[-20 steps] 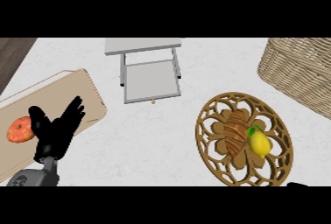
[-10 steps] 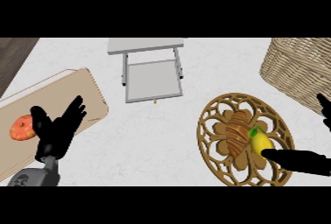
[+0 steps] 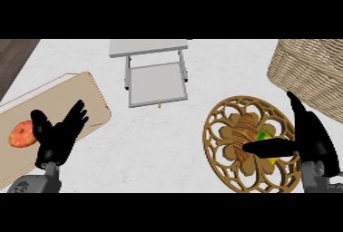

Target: Pick the croissant from the placemat and place it in the tiered shelf

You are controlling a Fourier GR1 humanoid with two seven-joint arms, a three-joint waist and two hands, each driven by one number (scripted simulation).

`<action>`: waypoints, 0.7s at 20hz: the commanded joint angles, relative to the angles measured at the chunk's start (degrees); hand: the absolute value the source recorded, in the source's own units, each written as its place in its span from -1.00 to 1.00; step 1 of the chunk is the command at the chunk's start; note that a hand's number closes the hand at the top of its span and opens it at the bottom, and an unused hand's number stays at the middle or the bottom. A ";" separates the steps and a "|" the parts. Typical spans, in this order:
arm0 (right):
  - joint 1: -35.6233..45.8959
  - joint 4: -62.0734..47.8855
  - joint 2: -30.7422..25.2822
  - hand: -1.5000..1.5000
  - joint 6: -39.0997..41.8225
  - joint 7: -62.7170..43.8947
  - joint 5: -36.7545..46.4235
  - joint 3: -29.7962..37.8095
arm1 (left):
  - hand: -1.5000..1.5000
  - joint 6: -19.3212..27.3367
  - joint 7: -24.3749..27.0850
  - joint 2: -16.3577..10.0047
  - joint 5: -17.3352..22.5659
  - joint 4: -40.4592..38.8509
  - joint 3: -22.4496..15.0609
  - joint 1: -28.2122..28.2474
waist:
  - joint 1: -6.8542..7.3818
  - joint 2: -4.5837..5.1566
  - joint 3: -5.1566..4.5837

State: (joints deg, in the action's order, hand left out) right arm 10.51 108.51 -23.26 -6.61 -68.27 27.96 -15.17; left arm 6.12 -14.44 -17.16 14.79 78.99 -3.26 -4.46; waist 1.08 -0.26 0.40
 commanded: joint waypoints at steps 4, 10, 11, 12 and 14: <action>0.32 -1.94 4.62 -1.00 1.99 -13.34 6.62 -2.02 | 0.00 -2.01 0.92 -0.08 0.66 -2.23 0.79 2.96 | -1.02 0.20 -0.51; 4.27 -5.28 9.01 -1.00 5.22 -14.04 10.75 -0.90 | 0.00 -0.66 -3.02 0.13 0.47 -0.96 1.24 0.48 | -1.00 0.23 -0.47; 0.48 -7.25 10.35 -1.00 2.30 -9.92 12.83 -2.75 | 0.00 -2.64 -1.04 -1.08 0.62 -2.41 1.99 2.05 | -1.02 0.29 -0.45; 0.80 -3.89 10.72 -1.00 4.28 -13.12 13.51 -2.42 | 0.00 -0.49 -1.90 0.83 -0.44 -0.90 0.63 1.67 | -1.27 0.15 -0.46; 1.67 -8.07 12.13 -1.00 3.88 -10.48 13.60 -0.34 | 0.00 -1.29 -1.89 0.42 0.61 -4.47 2.48 -1.48 | -1.47 0.38 -0.47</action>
State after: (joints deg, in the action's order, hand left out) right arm 11.09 101.83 -13.52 -3.66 -68.90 39.94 -16.61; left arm 5.46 -14.76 -16.95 14.65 79.31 -1.81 -3.58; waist 0.15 -0.43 0.48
